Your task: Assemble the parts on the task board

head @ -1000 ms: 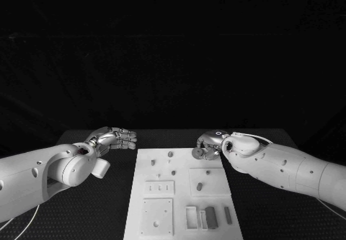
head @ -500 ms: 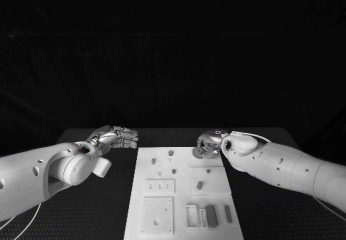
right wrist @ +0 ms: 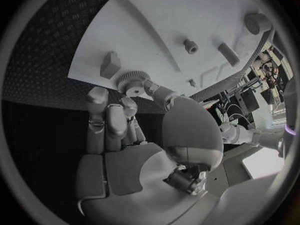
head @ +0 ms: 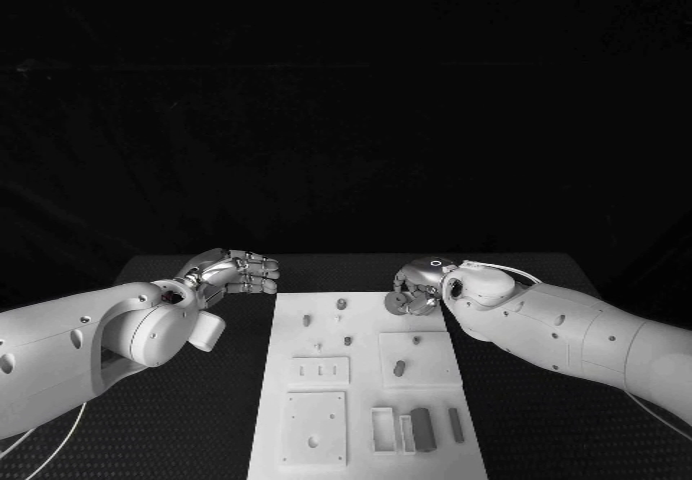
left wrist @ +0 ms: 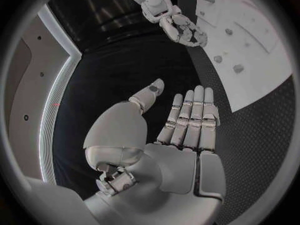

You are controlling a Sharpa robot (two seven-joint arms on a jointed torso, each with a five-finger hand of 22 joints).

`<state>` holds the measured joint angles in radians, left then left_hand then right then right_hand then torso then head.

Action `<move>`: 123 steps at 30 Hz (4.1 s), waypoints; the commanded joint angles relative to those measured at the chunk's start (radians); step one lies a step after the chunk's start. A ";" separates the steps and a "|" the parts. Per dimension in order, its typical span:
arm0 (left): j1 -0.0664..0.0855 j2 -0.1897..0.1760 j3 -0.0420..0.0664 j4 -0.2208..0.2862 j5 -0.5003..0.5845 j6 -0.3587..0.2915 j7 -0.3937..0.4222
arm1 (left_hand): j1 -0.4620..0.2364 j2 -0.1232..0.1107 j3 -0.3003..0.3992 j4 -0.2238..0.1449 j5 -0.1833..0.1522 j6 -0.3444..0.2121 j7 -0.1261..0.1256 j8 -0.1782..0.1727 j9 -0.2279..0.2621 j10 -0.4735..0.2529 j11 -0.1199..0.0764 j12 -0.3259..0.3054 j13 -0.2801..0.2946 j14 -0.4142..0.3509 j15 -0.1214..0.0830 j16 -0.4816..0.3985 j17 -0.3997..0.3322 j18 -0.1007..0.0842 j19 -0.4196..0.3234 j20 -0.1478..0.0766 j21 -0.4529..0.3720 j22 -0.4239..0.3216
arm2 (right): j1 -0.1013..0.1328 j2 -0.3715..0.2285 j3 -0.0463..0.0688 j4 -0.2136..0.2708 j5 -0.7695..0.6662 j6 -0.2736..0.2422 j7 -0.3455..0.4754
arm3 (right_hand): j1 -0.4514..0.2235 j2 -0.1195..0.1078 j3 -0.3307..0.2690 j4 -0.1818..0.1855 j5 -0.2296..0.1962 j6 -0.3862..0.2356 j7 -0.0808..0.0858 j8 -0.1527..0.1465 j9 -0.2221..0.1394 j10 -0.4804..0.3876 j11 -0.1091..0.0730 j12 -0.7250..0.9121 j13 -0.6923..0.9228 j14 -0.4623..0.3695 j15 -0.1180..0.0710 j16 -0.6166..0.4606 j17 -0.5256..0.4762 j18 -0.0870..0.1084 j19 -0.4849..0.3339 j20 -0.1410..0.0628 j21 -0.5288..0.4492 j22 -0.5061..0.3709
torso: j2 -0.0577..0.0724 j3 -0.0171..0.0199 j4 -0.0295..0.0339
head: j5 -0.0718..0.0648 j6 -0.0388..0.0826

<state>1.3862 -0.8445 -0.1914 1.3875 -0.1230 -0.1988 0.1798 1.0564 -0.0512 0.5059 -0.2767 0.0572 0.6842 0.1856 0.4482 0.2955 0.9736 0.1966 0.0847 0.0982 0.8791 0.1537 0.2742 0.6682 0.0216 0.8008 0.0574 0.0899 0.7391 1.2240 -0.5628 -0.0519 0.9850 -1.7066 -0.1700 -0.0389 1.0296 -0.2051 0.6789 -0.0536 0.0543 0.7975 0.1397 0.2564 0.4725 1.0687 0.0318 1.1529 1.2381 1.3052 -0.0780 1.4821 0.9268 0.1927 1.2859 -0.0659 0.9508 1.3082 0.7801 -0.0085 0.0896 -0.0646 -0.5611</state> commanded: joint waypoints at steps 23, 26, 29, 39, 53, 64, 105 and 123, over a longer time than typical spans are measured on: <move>0.000 0.004 0.000 -0.002 -0.006 0.017 0.012 | -0.012 0.000 -0.005 0.003 -0.005 -0.002 0.027 -0.005 0.000 -0.006 0.005 -0.008 -0.002 0.003 0.003 -0.005 0.002 -0.003 0.005 0.000 -0.007 0.000 | -0.021 0.005 -0.023 0.003 -0.077 0.052 -0.001 | 0.037 0.052 -0.007 -0.098 -0.001 0.095 0.001 0.051 0.021 -0.003 -0.003 0.016 -0.020 0.002 0.000 -0.002 0.007 0.069 -0.019 0.007 0.024 0.020 | 0.005 -0.0004 -0.0036 | -0.001 -0.009; 0.000 0.004 0.000 -0.001 -0.006 0.016 0.012 | -0.012 0.000 -0.005 0.003 -0.005 -0.002 0.027 -0.005 0.000 -0.006 0.005 -0.009 -0.002 0.003 0.003 -0.005 0.002 -0.003 0.005 0.000 -0.007 0.000 | -0.022 0.007 -0.029 0.004 -0.086 0.046 -0.006 | 0.034 0.044 -0.009 -0.100 -0.001 0.099 0.000 0.051 0.022 -0.003 -0.004 0.016 -0.023 0.001 -0.001 -0.003 0.006 0.069 -0.019 0.008 0.025 0.020 | 0.006 -0.0007 -0.0039 | -0.002 -0.008; 0.000 0.004 0.000 0.000 -0.006 0.017 0.012 | -0.012 0.000 -0.005 0.003 -0.005 -0.002 0.026 -0.005 0.001 -0.006 0.006 -0.009 -0.002 0.003 0.003 -0.005 0.002 -0.003 0.005 0.000 -0.008 0.000 | -0.024 0.008 -0.033 0.008 -0.098 0.038 -0.015 | 0.030 0.035 -0.008 -0.100 -0.001 0.100 -0.001 0.051 0.023 -0.003 -0.005 0.016 -0.025 0.002 -0.002 -0.003 0.007 0.069 -0.019 0.009 0.025 0.019 | 0.006 -0.0007 -0.0037 | -0.003 -0.008; 0.000 0.003 0.000 0.001 -0.006 0.016 0.012 | -0.012 0.000 -0.005 0.003 -0.005 -0.002 0.025 -0.005 0.001 -0.006 0.006 -0.009 -0.002 0.003 0.003 -0.006 0.003 -0.003 0.005 0.000 -0.008 0.000 | -0.033 0.012 -0.037 0.011 -0.106 0.032 -0.024 | 0.020 0.023 -0.001 -0.086 -0.001 0.113 -0.005 0.055 0.027 0.001 -0.008 0.017 -0.031 0.004 -0.005 -0.005 0.009 0.069 -0.016 0.010 0.025 0.018 | 0.006 -0.0005 -0.0025 | -0.006 -0.009; 0.000 0.002 0.000 0.000 -0.006 0.015 0.013 | -0.012 0.001 -0.004 0.003 -0.005 -0.001 0.024 -0.005 0.001 -0.005 0.006 -0.010 -0.002 0.003 0.003 -0.006 0.003 -0.003 0.005 0.000 -0.009 0.000 | -0.034 0.002 -0.037 0.030 -0.106 -0.067 -0.048 | 0.006 0.032 0.002 -0.063 -0.001 0.149 -0.018 0.070 0.041 0.015 -0.020 0.021 -0.041 0.008 -0.017 -0.006 0.014 0.069 -0.010 0.010 0.027 0.018 | 0.006 0.0008 -0.0024 | -0.006 -0.006; 0.000 -0.002 0.000 0.002 -0.006 0.014 0.013 | -0.011 0.001 -0.004 0.003 -0.005 -0.001 0.023 -0.005 0.001 -0.005 0.006 -0.010 -0.002 0.003 0.003 -0.007 0.003 -0.003 0.005 0.000 -0.009 0.000 | -0.032 -0.027 -0.031 0.086 -0.132 -0.144 -0.096 | 0.006 0.028 0.003 -0.060 -0.001 0.163 -0.024 0.076 0.048 0.025 -0.026 0.022 -0.045 0.010 -0.022 -0.006 0.019 0.069 -0.008 0.009 0.029 0.018 | 0.006 0.0003 -0.0042 | -0.005 -0.003; 0.000 0.001 0.000 0.003 -0.006 0.012 0.015 | -0.012 0.002 -0.005 0.003 -0.005 -0.003 0.024 -0.008 0.001 -0.006 0.007 -0.013 -0.003 0.004 0.003 -0.008 0.005 -0.004 0.006 0.000 -0.011 0.000 | -0.043 0.098 -0.033 0.214 -0.321 -0.220 -0.212 | 0.010 -0.013 0.019 -0.028 -0.001 0.166 -0.026 0.069 0.057 0.036 -0.029 0.013 -0.062 0.013 -0.026 -0.007 0.020 0.069 0.003 0.007 0.030 0.016 | 0.006 -0.0030 0.0044 | -0.004 0.009; 0.001 0.000 0.000 0.005 -0.006 0.011 0.014 | -0.013 0.002 -0.005 0.003 -0.005 -0.003 0.025 -0.009 0.002 -0.006 0.007 -0.013 -0.003 0.004 0.003 -0.009 0.006 -0.004 0.006 -0.001 -0.011 0.000 | -0.048 0.140 -0.042 0.159 -0.321 -0.211 -0.218 | 0.011 -0.014 0.020 -0.024 -0.001 0.162 -0.025 0.065 0.057 0.036 -0.028 0.012 -0.063 0.012 -0.025 -0.008 0.017 0.069 0.004 0.007 0.030 0.016 | 0.006 -0.0018 0.0017 | 0.002 0.007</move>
<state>1.3860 -0.8458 -0.1920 1.3895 -0.1271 -0.1960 0.1814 1.0525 -0.0472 0.5059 -0.2767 0.0572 0.6842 0.1856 0.4444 0.2959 0.9702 0.2000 0.0769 0.0968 0.8790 0.1537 0.2703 0.6725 0.0208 0.8008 0.0574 0.0821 0.7391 1.1770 -0.4248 -0.0933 1.1430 -2.0116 -0.3898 -0.2467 1.0295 -0.2191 0.6999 -0.0849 0.0501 0.9267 0.0790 0.3159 0.5284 1.1010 0.0071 1.1684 1.1757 1.3169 -0.0961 1.4784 0.9439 0.2013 1.2848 -0.0603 0.9775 1.3082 0.7868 -0.0111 0.0924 -0.0640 -0.5539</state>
